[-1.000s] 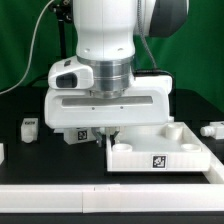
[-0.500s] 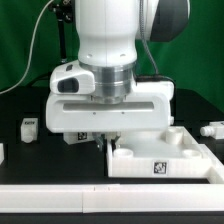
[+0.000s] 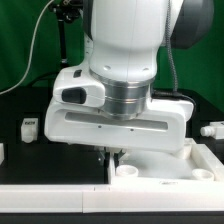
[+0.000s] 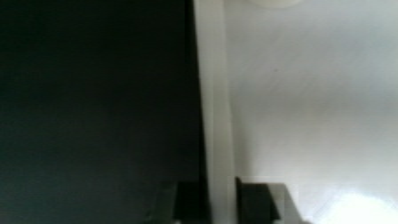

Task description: Assemble one leg

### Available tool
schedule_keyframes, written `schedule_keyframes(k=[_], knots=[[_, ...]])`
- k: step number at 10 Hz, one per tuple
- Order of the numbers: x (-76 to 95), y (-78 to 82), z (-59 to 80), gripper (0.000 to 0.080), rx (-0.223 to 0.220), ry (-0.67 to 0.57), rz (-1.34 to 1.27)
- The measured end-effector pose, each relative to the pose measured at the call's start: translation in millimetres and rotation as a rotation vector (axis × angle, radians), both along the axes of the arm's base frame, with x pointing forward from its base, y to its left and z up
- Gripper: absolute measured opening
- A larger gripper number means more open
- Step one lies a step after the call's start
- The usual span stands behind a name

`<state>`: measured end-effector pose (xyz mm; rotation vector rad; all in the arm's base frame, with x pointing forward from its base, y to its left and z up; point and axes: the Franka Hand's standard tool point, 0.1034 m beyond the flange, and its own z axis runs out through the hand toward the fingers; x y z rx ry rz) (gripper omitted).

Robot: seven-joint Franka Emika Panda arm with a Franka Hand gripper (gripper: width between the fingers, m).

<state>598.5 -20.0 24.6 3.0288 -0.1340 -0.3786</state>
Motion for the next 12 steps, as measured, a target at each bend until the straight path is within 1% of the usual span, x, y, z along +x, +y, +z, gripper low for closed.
schedule_keyframes(k=[1, 3, 4, 5, 6, 7, 8, 9, 10, 11, 12], knots=[[-0.1, -0.1, -0.2, 0.0057, -0.008, -0.003, -0.014], [-0.1, -0.7, -0.1, 0.0058, -0.005, -0.002, -0.004], [-0.2, -0.6, -0.3, 0.0127, -0.004, -0.001, -0.002], [-0.2, -0.2, -0.3, 0.0127, -0.004, -0.001, -0.002], [-0.3, -0.1, -0.5, 0.0262, -0.003, -0.001, -0.002], [-0.3, 0.0, -0.5, 0.0429, -0.003, -0.001, -0.002], [-0.3, -3.2, 3.2, 0.0429, 0.004, 0.003, 0.015], [-1.5, -15.8, 19.8, 0.0584, 0.013, 0.001, 0.019], [-9.0, -32.6, 33.2, 0.0584, 0.03, -0.006, -0.011], [-21.5, -51.8, 40.9, 0.0638, 0.036, 0.003, -0.061], [-31.1, -67.9, 44.2, 0.0646, 0.038, 0.027, -0.102]])
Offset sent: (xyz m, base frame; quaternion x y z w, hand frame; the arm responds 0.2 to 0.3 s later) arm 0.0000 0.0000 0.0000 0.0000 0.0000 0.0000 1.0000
